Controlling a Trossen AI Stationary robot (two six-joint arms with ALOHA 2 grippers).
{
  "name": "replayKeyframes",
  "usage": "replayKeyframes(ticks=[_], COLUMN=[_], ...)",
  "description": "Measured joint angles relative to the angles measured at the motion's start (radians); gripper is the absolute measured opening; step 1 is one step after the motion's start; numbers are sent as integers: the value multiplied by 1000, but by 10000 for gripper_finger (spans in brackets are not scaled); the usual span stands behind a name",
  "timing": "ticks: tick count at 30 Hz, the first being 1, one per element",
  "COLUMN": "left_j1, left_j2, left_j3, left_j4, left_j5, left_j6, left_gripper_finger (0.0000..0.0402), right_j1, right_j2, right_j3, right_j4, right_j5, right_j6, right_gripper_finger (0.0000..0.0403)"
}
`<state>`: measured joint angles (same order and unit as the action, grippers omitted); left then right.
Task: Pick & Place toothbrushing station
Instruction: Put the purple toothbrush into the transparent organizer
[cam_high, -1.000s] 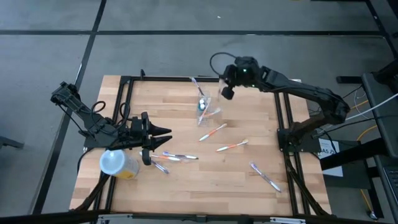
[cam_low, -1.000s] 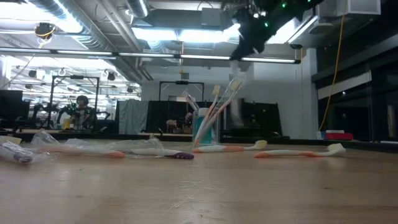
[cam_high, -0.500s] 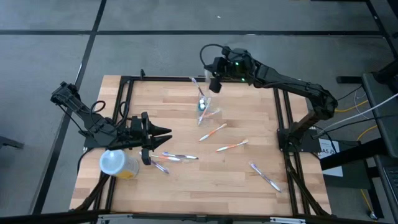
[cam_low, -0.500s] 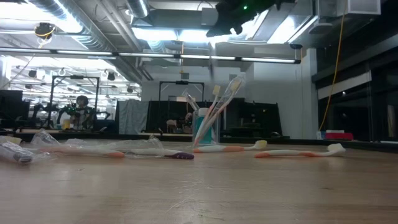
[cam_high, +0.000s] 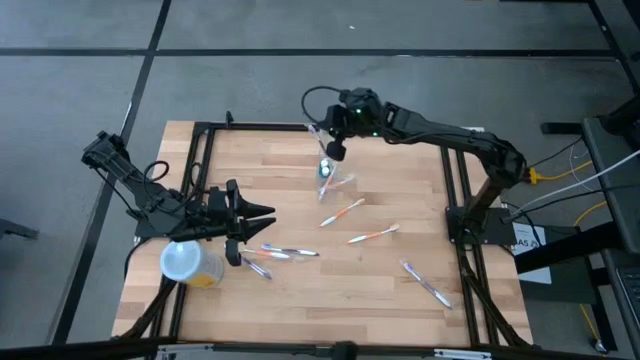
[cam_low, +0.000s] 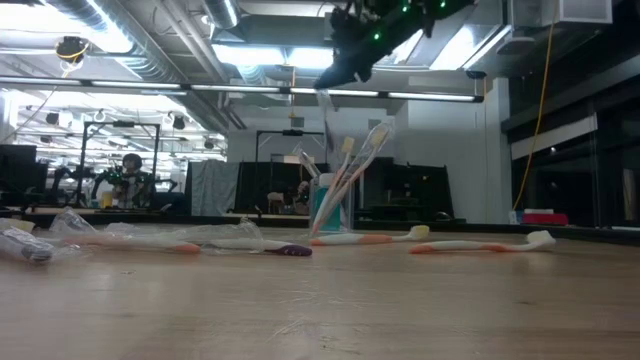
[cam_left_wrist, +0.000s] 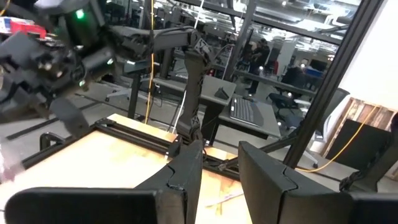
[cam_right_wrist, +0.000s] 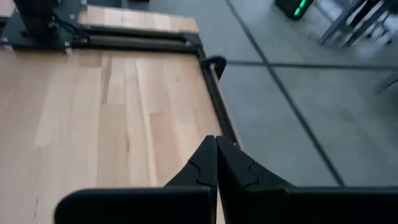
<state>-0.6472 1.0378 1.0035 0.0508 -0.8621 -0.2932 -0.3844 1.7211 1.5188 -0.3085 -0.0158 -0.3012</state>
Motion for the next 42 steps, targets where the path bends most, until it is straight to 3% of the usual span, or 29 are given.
replayKeyframes(ticks=[9,18,22,25,28,32,36,42], left_j1=[-1,-2,-2,-2,-2,-2,-2,-6], left_j2=[0,0,0,0,0,0,-1,-34], left_j3=[0,0,0,0,0,0,0,0], left_j4=[28,31,32,26,-2,-46,-51,-48], left_j5=[17,38,38,27,16,14,-27,-38], left_j6=[13,40,46,53,55,66,96,107], left_gripper_finger=[98,97,98,98,97,98,97,99], right_j1=[-36,-70,-67,-14,91,244,335,373], right_j2=[43,17,14,-15,-63,-64,-4,117], right_j3=[0,0,1,15,28,26,29,-11], right_j4=[-14,-6,-10,-62,-212,-271,-241,-282], right_j5=[-94,-101,-208,-324,-332,-315,-312,-365], right_j6=[99,229,242,268,239,234,264,343], right_gripper_finger=[10,69,102,114,113,100,89,77])
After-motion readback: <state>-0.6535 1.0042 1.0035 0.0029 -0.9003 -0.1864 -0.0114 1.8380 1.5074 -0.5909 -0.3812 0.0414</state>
